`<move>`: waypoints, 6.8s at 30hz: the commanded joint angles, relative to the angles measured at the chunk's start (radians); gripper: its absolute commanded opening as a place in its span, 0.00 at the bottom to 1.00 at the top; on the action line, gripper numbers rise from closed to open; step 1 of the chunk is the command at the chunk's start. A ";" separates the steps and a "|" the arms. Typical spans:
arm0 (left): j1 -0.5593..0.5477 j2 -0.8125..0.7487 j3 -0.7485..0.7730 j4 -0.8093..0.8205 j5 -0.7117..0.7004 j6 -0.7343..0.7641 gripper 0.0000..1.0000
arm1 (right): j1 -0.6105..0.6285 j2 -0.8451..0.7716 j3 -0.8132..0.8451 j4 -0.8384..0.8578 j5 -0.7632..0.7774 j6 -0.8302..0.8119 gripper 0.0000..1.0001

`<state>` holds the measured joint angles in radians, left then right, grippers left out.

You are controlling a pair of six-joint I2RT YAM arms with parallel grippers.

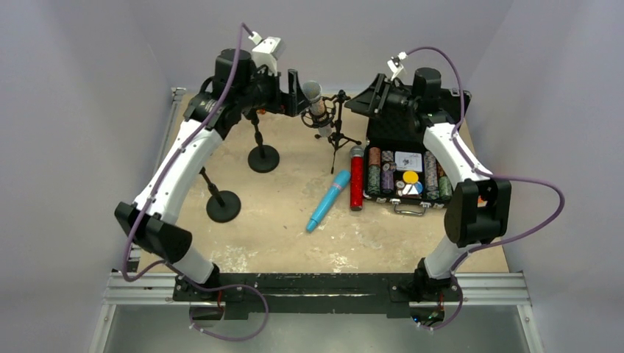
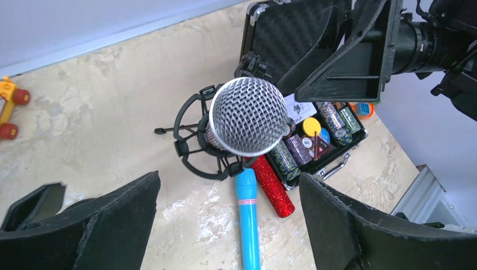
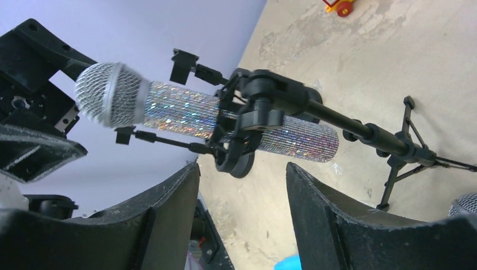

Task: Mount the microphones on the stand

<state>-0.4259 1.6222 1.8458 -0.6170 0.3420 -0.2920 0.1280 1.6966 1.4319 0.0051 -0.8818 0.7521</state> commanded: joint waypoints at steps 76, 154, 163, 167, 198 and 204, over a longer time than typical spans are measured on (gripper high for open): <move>0.081 -0.113 0.137 -0.386 -0.191 0.502 0.92 | -0.245 -0.869 -0.645 -0.307 -0.362 -1.057 0.86; -0.018 -0.274 -0.220 -0.429 0.187 0.784 0.00 | -0.258 -0.865 -0.639 -0.352 -0.381 -1.112 0.87; -0.079 -0.311 -0.309 -0.403 0.164 0.738 0.00 | -0.258 -0.871 -0.642 -0.352 -0.381 -1.112 0.87; -0.092 -0.306 -0.319 -0.393 0.158 0.695 0.00 | -0.258 -0.872 -0.640 -0.351 -0.384 -1.111 0.87; -0.087 -0.606 -0.329 -0.158 0.053 0.062 0.98 | -0.266 -0.874 -0.651 -0.347 -0.391 -1.124 0.87; -0.268 -0.537 -0.305 -0.209 -0.037 0.070 0.94 | -0.273 -0.867 -0.657 -0.327 -0.387 -1.106 0.87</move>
<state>-0.5728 1.0237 1.5097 -0.7944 0.3382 -0.1802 -0.1368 0.8345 0.7692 -0.3458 -1.2518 -0.3496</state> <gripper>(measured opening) 0.946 0.870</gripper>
